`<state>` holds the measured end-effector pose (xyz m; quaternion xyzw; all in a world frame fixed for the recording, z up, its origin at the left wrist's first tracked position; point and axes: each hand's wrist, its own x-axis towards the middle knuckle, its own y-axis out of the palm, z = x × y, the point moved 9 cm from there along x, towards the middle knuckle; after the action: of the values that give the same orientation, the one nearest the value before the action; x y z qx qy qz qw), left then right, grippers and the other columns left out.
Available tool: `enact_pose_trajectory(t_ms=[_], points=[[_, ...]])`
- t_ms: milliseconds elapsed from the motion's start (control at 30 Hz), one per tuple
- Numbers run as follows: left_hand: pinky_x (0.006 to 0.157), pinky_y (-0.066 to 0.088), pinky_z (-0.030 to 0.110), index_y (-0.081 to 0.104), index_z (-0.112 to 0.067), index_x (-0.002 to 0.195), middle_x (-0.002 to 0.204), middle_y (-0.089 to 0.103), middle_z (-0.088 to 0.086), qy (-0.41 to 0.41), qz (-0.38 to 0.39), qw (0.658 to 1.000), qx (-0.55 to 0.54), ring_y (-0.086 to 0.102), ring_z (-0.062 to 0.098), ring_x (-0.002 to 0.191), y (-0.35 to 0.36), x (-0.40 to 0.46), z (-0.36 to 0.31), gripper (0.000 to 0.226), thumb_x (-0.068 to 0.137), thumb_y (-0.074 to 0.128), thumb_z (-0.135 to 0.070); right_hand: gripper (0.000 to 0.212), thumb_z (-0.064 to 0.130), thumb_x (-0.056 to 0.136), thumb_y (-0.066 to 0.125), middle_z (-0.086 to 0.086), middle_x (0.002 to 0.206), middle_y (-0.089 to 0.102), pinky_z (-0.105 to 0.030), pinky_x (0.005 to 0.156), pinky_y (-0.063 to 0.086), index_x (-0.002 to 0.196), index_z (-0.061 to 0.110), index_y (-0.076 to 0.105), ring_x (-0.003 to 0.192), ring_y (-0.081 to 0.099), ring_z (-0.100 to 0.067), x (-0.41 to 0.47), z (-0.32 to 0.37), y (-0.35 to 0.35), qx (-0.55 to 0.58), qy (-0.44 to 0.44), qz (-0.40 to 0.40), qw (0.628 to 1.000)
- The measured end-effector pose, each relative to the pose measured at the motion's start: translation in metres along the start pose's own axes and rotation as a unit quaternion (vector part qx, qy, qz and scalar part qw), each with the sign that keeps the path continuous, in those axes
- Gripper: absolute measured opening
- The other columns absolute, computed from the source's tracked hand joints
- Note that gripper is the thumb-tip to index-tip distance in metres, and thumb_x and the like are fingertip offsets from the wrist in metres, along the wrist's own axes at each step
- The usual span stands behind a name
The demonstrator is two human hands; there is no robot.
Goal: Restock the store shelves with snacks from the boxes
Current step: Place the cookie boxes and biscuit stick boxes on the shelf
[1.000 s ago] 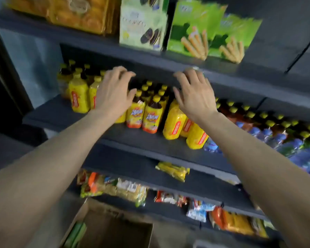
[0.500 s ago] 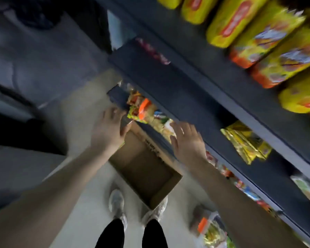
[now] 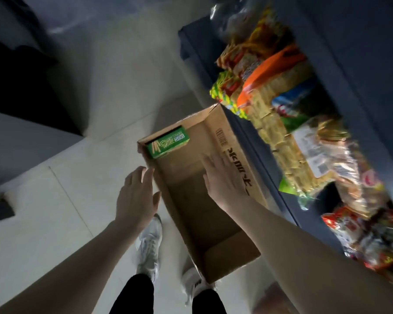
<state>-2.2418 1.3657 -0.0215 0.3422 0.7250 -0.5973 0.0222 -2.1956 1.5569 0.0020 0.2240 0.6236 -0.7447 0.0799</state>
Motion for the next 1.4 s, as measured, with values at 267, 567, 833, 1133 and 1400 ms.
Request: enact_pose_trajectory(t_ms=[267,567,833,1133,1400], points=[[0.108,0.04,0.054,0.033,-0.01,0.149,0.156,0.027,0.025,-0.039,-0.049,0.998,-0.003,0.025,0.045,0.144,0.094,0.046,0.024,0.079,0.084,0.074,-0.025,0.089,0.0,0.082,0.066,-0.008,0.163,0.02,-0.05,0.114,0.035,0.155,0.024,0.022,0.146,0.026,-0.032,0.114,0.009,0.089,-0.023,-0.049,0.022,0.998],[0.114,0.032,0.055,0.029,-0.011,0.153,0.163,0.005,0.02,-0.033,-0.062,0.997,0.031,0.012,0.042,0.149,0.13,0.059,0.031,0.067,0.092,0.053,-0.026,0.083,0.0,0.088,0.064,-0.005,0.16,0.021,-0.037,0.103,0.046,0.156,0.02,0.022,0.134,0.035,-0.03,0.169,0.021,0.119,0.043,-0.073,0.023,0.996],[0.116,0.03,0.053,0.023,-0.016,0.155,0.163,0.002,0.018,-0.042,-0.023,0.997,0.064,0.01,0.041,0.149,0.13,0.056,0.033,0.079,0.088,0.06,-0.035,0.062,0.022,0.09,0.07,-0.013,0.139,0.042,-0.033,0.097,0.045,0.141,0.009,0.038,0.122,0.047,-0.026,0.135,-0.013,0.125,0.066,-0.007,0.019,0.998],[0.105,0.042,0.05,0.034,-0.019,0.144,0.15,0.03,0.013,-0.099,0.093,0.99,0.037,0.028,0.034,0.139,0.055,0.04,0.003,0.061,0.091,0.063,-0.029,0.058,0.039,0.094,0.065,-0.011,0.13,0.054,-0.038,0.093,0.045,0.139,0.011,0.041,0.119,0.056,-0.031,-0.059,-0.127,0.089,0.226,0.214,0.115,0.943],[0.098,0.047,0.043,0.043,-0.023,0.145,0.144,0.046,0.008,-0.021,0.18,0.983,0.031,0.046,0.028,0.13,-0.101,-0.016,-0.098,0.061,0.089,0.067,-0.024,0.054,0.036,0.093,0.068,-0.019,0.119,0.056,-0.041,0.087,0.043,0.13,0.001,0.05,0.11,0.056,-0.038,-0.196,-0.128,-0.075,0.257,0.266,0.03,0.929]])
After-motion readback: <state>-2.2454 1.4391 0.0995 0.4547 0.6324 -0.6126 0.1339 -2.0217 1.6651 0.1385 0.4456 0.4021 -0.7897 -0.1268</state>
